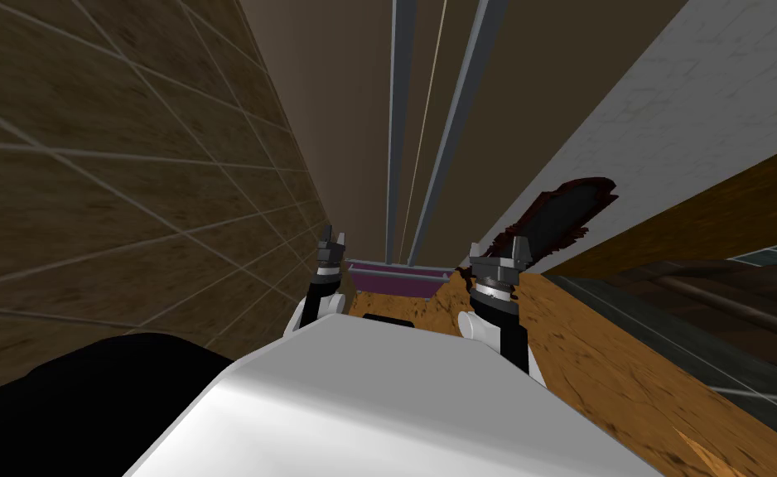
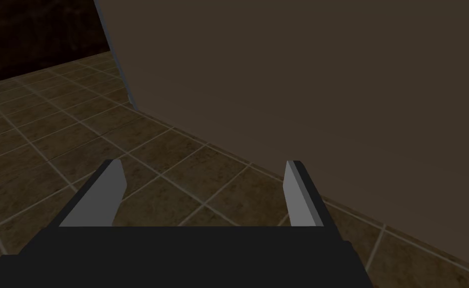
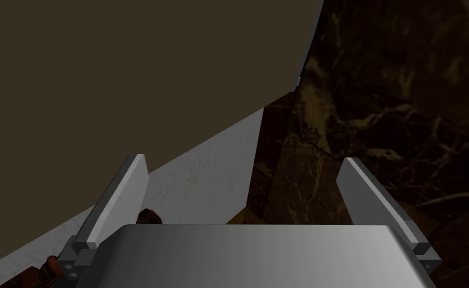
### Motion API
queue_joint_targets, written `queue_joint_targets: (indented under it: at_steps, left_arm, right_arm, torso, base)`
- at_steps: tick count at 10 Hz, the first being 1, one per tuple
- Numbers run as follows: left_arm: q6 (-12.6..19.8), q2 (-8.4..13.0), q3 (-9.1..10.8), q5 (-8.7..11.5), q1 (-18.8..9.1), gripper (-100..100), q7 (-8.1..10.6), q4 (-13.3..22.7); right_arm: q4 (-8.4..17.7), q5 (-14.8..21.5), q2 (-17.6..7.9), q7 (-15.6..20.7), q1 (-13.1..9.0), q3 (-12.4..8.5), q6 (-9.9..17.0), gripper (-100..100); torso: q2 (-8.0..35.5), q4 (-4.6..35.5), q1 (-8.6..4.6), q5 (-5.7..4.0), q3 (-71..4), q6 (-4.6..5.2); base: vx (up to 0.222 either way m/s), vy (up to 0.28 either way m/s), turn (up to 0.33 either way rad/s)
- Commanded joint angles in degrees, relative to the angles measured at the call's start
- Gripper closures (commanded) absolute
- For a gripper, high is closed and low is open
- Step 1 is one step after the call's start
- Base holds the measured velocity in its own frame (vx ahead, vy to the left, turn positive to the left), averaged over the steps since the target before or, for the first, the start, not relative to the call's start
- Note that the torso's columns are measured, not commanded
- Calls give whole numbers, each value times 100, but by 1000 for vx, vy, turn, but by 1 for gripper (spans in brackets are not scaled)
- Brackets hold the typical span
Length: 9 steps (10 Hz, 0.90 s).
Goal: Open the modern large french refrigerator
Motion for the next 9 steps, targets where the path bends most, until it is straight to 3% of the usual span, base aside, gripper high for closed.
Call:
queue_joint_targets:
  at_steps: [1, 9]
  left_arm:
    - [0, 0, 0, 0, 0, 0, 0, 0]
    - [-1, 0, 0, 0, 0, 0, 0, -2]
  right_arm:
    - [0, 0, 0, 0, 0, 0, 0, 0]
    - [-2, 0, 0, 0, 0, 0, -1, 0]
  torso:
    - [232, 235, 0, 0, -467, 0]
    - [3539, 3537, 0, 0, -7073, 0]
  base:
    - [0, 0, 0]
    - [0, 0, 0]
